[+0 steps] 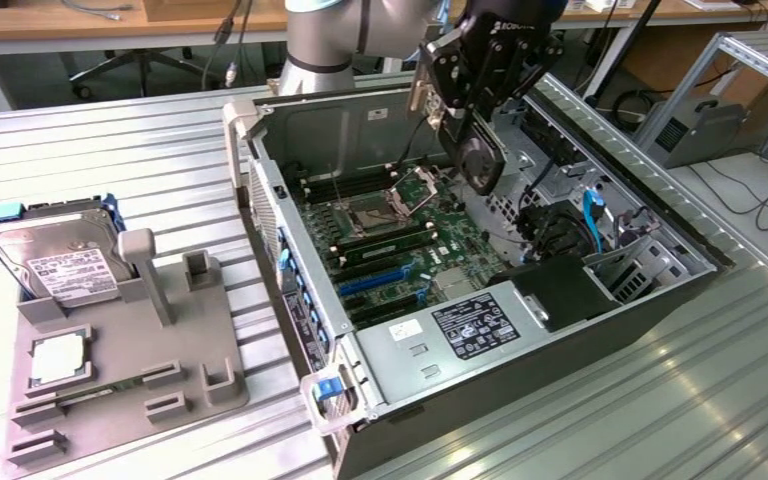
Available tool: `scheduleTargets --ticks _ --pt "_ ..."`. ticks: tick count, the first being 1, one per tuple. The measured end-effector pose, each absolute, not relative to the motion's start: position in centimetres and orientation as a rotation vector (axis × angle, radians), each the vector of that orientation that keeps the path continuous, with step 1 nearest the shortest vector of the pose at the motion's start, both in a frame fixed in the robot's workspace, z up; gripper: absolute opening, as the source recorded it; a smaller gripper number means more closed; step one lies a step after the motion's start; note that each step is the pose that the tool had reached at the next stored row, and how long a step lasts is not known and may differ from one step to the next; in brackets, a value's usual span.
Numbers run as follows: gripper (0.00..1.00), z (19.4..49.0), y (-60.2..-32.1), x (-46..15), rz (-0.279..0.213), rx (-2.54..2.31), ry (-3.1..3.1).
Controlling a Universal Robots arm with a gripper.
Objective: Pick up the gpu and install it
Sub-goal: 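Pick up the gpu and move the gpu toward the slot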
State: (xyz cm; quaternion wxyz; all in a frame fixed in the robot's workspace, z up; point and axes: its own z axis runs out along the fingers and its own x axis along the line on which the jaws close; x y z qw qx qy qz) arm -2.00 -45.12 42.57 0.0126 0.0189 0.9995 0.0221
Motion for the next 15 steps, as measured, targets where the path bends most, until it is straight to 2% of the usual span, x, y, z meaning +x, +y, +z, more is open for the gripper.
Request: scheduleTargets --ticks 15 --pt "0.27 42.6 -45.0 1.6 0.069 0.058 3.115"
